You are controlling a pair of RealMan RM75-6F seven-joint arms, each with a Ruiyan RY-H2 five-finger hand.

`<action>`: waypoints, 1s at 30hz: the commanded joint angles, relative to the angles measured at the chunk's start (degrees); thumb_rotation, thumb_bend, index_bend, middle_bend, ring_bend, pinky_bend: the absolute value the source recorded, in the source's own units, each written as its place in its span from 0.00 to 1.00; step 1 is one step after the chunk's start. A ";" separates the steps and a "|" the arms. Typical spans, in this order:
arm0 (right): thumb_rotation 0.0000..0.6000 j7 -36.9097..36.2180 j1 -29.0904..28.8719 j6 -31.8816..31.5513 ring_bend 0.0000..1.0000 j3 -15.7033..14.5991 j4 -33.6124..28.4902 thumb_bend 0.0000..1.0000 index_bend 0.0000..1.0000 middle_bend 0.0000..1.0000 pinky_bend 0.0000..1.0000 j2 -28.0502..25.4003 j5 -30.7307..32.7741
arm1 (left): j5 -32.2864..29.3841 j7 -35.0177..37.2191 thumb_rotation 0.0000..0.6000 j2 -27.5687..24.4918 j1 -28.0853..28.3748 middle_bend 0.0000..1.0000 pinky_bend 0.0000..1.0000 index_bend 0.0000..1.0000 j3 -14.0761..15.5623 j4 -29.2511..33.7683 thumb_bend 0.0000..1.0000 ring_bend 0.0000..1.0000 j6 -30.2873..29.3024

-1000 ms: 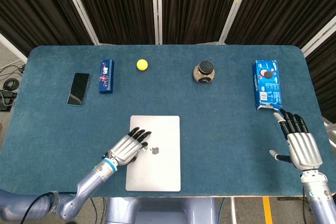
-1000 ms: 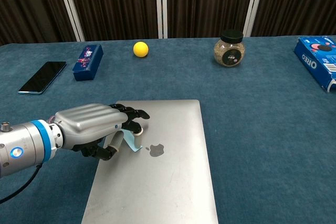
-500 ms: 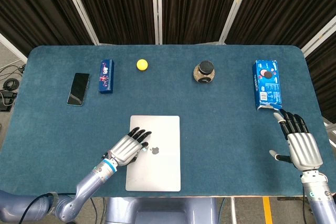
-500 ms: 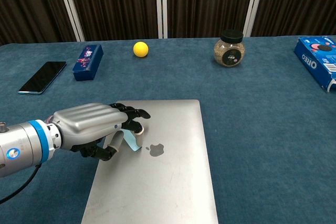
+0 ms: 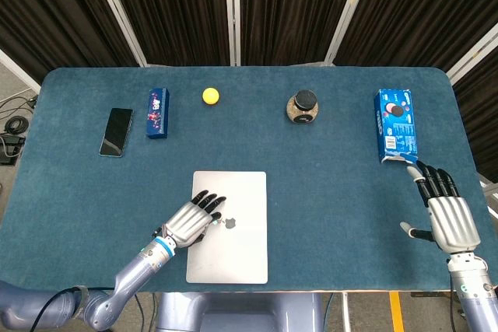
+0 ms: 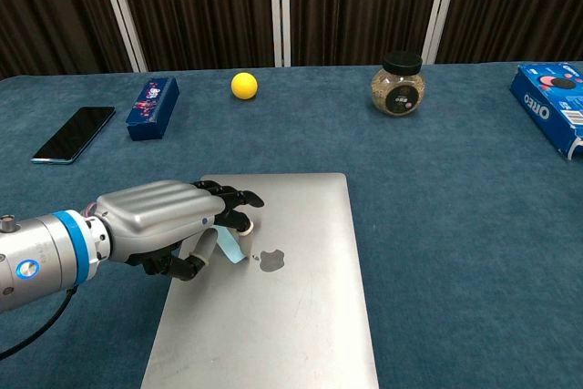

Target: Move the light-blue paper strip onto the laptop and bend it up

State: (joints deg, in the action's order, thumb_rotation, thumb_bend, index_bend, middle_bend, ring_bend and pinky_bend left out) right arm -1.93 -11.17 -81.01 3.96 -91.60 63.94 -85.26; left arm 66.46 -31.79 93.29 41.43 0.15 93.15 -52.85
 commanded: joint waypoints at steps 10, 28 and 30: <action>1.00 -0.33 0.18 0.03 0.00 0.21 -0.13 0.00 0.00 0.00 0.00 -0.18 -0.26 | -0.96 -0.87 0.96 0.34 0.23 0.00 0.00 0.32 0.00 -0.10 0.99 0.00 0.02; 1.00 -0.77 0.42 -0.03 0.00 0.41 -0.34 0.00 0.00 0.00 0.00 -0.41 -0.62 | -0.34 -1.27 0.96 -0.94 -0.23 0.00 0.00 0.32 0.60 1.13 0.99 0.00 -1.29; 1.00 -0.81 0.45 -0.06 0.00 0.42 -0.43 0.00 0.00 0.00 0.00 -0.46 -0.72 | -0.33 -1.13 0.97 -1.09 -0.28 0.00 0.00 0.32 0.81 1.24 0.99 0.00 -1.10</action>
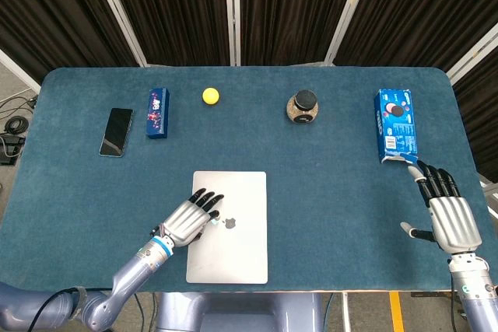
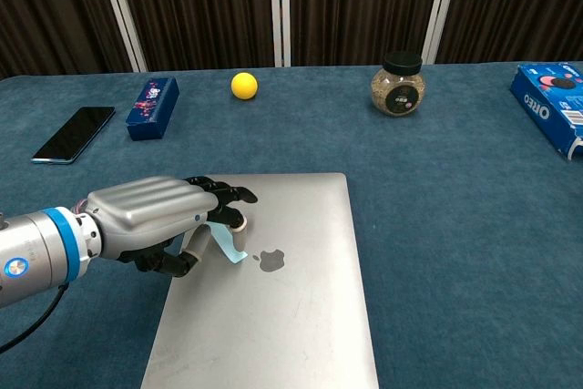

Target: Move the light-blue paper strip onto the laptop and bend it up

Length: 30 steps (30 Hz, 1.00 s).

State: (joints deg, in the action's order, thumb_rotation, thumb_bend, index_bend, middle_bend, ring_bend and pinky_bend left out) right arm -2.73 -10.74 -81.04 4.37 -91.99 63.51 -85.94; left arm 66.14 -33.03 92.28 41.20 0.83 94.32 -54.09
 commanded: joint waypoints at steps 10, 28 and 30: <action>1.00 -0.08 0.20 -0.20 0.00 0.10 -0.16 0.00 0.00 0.00 0.00 -0.19 -0.18 | -0.52 -0.34 0.97 0.52 -0.20 0.00 0.00 0.31 0.85 -0.68 0.99 0.00 0.65; 1.00 -0.12 0.27 0.00 0.00 0.23 -0.11 0.00 0.00 0.00 0.00 -0.22 -0.20 | -0.24 0.26 0.97 0.44 -0.49 0.00 0.00 0.31 0.33 -0.69 0.98 0.00 0.04; 1.00 -0.10 0.26 0.06 0.00 0.23 -0.12 0.00 0.00 0.00 0.00 -0.21 -0.18 | -0.49 0.16 0.97 0.54 -0.47 0.00 0.00 0.31 0.56 -0.82 0.99 0.00 0.42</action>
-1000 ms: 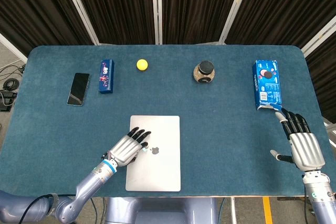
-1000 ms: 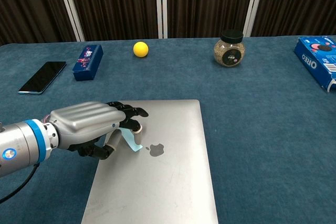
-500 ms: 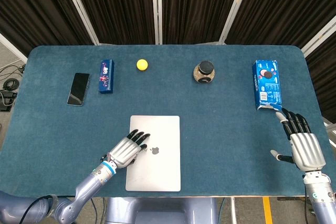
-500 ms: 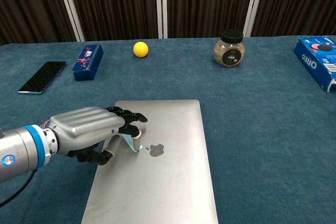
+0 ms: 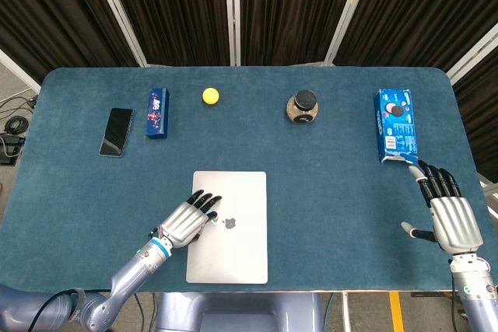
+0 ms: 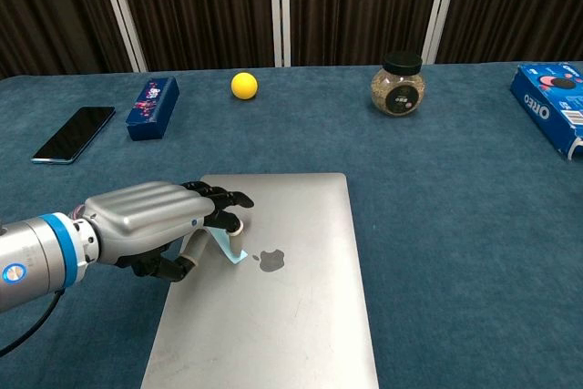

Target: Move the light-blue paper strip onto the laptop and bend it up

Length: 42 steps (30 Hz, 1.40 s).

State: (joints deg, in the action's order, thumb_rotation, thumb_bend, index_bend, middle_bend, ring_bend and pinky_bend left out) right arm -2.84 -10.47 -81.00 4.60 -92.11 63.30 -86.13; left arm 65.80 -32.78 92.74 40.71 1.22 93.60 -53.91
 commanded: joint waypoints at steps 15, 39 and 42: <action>1.00 0.15 0.05 0.08 0.00 0.05 -0.10 0.00 0.00 0.00 0.00 0.01 -0.05 | 1.28 1.22 0.97 -0.62 -0.59 0.00 0.00 0.31 0.98 0.37 0.99 0.00 0.26; 1.00 -0.03 0.06 0.31 0.00 0.16 -0.04 0.00 0.00 0.00 0.00 -0.04 0.07 | 0.61 0.13 0.97 0.04 0.00 0.00 0.00 0.31 0.29 -0.16 0.99 0.00 0.67; 1.00 0.03 0.05 0.36 0.00 0.15 -0.05 0.00 0.00 0.00 0.00 -0.01 0.09 | 0.98 0.26 0.97 -0.31 -0.18 0.00 0.00 0.31 0.51 0.34 0.99 0.00 0.43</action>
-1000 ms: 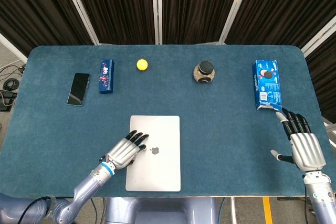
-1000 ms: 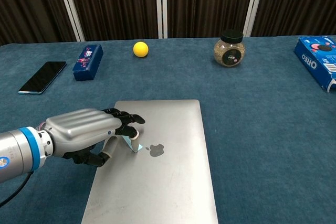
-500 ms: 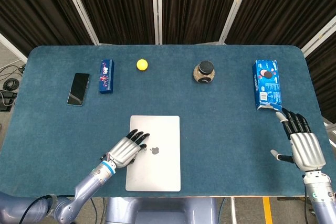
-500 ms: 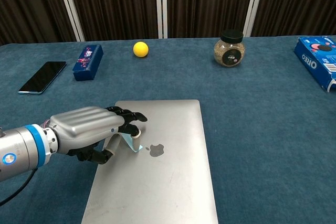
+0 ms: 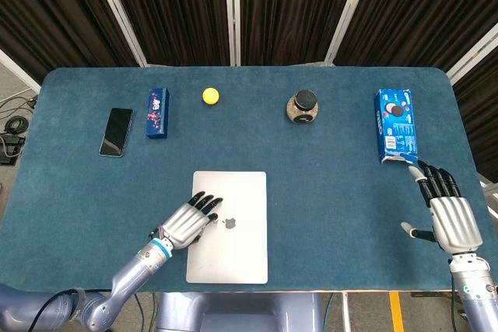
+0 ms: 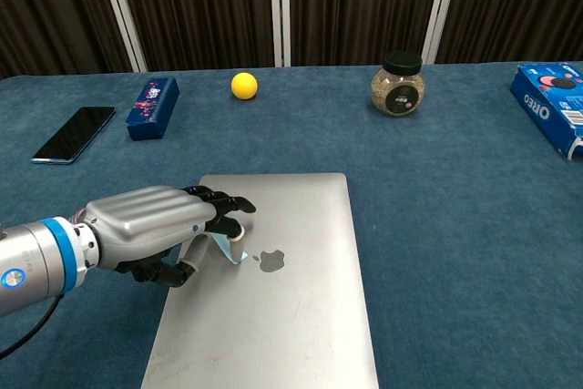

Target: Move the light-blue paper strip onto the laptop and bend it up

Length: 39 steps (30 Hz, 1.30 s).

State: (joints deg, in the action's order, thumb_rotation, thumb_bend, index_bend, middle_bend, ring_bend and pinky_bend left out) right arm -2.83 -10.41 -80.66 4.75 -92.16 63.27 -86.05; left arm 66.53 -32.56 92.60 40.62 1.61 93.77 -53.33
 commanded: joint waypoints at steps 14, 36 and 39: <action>1.00 0.18 -0.06 0.30 0.00 -0.03 0.03 0.00 0.00 0.00 0.00 0.06 0.13 | 0.05 1.12 0.97 0.20 0.22 0.00 0.00 0.31 -0.62 -1.19 0.99 0.00 0.46; 1.00 0.08 0.09 -0.02 0.00 -0.05 -0.24 0.00 0.00 0.00 0.00 -0.17 -0.18 | 3.62 3.77 0.97 -2.62 -1.02 0.00 0.00 0.31 -0.38 1.80 0.99 0.00 -1.68; 1.00 0.13 0.09 -0.07 0.00 -0.07 -0.27 0.00 0.00 0.00 0.00 -0.15 -0.28 | 4.75 5.07 0.97 -3.99 -1.42 0.00 0.00 0.30 -1.45 3.01 0.99 0.00 -3.39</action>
State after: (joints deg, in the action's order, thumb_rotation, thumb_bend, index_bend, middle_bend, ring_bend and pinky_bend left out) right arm -2.70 -10.32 -80.73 4.68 -92.42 63.12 -86.33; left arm 70.70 -28.11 89.26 39.46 0.72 96.17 -55.99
